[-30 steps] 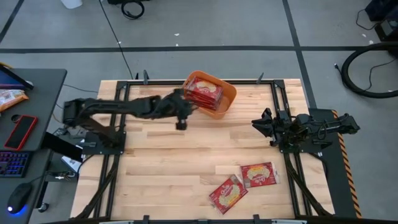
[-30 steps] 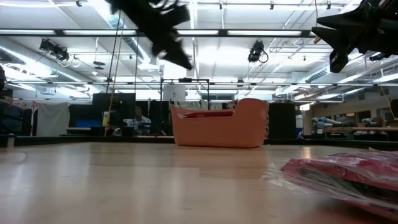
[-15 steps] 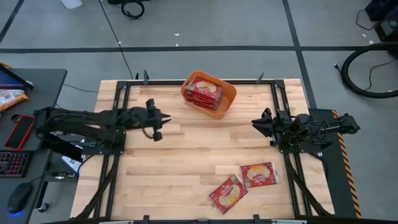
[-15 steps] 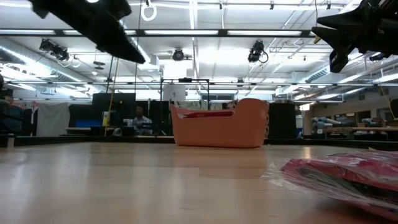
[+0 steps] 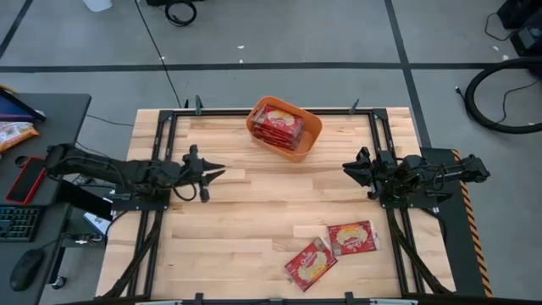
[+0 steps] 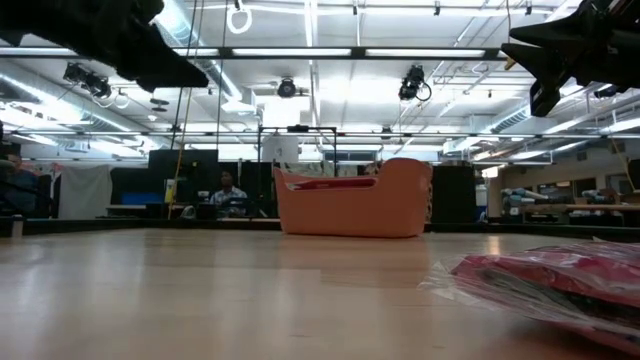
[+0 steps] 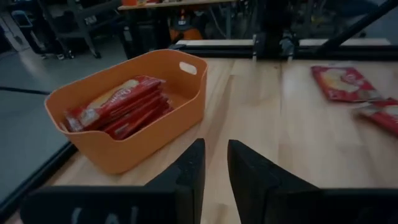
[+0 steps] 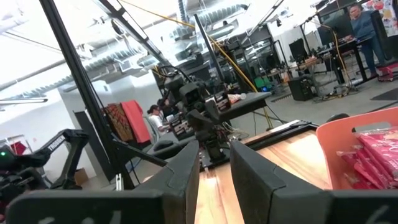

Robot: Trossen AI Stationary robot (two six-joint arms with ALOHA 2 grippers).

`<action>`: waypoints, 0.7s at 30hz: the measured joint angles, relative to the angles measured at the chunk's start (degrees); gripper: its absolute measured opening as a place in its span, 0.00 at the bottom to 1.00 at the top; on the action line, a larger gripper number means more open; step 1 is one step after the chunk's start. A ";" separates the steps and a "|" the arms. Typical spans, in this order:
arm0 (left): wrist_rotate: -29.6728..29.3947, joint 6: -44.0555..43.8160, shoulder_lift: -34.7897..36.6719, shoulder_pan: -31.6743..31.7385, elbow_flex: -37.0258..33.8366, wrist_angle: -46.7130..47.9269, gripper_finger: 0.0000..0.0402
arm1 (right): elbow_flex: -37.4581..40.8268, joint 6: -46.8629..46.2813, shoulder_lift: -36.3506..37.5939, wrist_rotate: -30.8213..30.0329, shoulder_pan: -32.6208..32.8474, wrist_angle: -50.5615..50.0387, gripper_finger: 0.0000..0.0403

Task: Sort popcorn bags into baskets
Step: Put the red popcorn pack into the orange bin

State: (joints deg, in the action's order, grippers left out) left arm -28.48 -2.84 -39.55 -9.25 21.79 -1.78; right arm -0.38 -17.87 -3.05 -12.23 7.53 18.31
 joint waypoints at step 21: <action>-11.89 -8.27 15.91 -9.19 -13.32 -1.07 0.18 | -1.94 -3.47 -2.91 2.46 0.10 6.88 0.24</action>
State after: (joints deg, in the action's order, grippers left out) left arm -40.37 -11.11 -23.64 -18.44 8.47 -2.85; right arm -2.32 -21.34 -5.96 -9.77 7.63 25.19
